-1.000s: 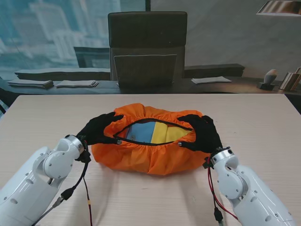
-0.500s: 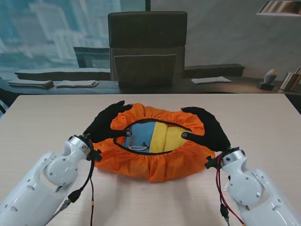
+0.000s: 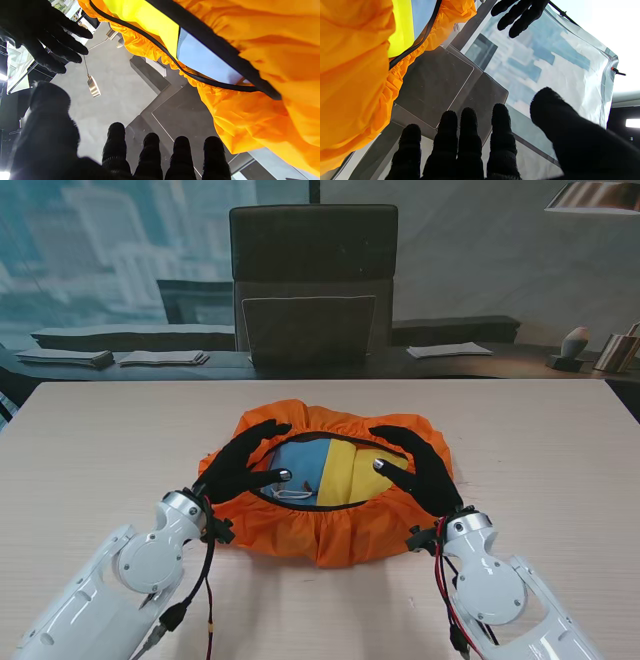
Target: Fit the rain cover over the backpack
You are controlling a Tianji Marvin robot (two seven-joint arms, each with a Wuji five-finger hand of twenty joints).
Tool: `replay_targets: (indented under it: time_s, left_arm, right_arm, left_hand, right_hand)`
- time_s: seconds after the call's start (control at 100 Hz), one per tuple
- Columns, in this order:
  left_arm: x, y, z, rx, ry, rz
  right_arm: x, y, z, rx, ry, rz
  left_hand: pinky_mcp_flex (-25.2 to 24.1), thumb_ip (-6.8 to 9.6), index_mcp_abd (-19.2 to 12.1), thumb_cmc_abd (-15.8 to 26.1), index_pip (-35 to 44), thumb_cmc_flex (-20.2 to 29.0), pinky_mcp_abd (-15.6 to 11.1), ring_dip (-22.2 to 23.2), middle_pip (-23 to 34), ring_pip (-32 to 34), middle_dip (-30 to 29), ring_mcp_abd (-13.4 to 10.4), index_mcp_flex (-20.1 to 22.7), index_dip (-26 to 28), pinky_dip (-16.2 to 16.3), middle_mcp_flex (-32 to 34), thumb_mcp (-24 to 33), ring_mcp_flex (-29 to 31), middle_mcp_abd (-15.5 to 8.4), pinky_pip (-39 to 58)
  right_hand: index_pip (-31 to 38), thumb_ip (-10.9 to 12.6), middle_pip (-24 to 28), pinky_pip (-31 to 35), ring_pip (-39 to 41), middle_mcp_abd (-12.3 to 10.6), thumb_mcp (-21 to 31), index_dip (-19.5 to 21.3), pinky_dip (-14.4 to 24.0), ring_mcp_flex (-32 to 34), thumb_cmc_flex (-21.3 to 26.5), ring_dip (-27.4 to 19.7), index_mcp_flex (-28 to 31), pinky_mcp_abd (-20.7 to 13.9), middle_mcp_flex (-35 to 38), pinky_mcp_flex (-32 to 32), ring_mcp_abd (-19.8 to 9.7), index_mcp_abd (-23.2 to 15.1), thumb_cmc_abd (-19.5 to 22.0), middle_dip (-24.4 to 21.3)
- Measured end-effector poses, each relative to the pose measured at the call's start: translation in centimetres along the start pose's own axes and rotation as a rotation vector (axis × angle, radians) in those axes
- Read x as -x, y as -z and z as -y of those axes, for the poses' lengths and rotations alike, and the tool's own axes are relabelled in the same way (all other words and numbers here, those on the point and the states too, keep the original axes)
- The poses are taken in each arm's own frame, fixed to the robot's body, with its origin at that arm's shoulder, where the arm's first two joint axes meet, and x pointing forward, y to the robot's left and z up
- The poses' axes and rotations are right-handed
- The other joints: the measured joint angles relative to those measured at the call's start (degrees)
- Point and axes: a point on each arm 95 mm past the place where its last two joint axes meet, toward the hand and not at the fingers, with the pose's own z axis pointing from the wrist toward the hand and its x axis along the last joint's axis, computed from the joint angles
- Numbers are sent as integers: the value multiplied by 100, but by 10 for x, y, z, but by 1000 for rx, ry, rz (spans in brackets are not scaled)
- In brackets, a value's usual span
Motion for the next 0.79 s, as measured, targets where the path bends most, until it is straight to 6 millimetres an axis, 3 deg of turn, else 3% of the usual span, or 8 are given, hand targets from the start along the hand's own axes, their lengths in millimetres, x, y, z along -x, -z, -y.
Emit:
replay_targets:
  time_s: [0.18,0.79]
  left_arm:
    - [7,3,1,-6,13,22]
    - [8,0,-3,14,16,28]
  right_arm:
    - [3,-1,1,-11,22,13]
    - [4,2,3,-18,32,18]
  left_hand:
    - [0,41,0,0,343,0,1,0,260,125,54,22,0,129,0,85,62,0,4,61]
    - [-4,42,0,0,345,0,1,0,223,133,-1,61,0,130,-5,86,123,0,6,128]
  right_hand:
    - [-4,0,-62,0,-12,3,-709,0,0,-22,10,0,0,30,-2,-40,3,-24,-9,0]
    - [-4,0,-62,0,-12,4,-831,0,63,-22,10,0,0,48,-6,-103,10,-107,-17,1]
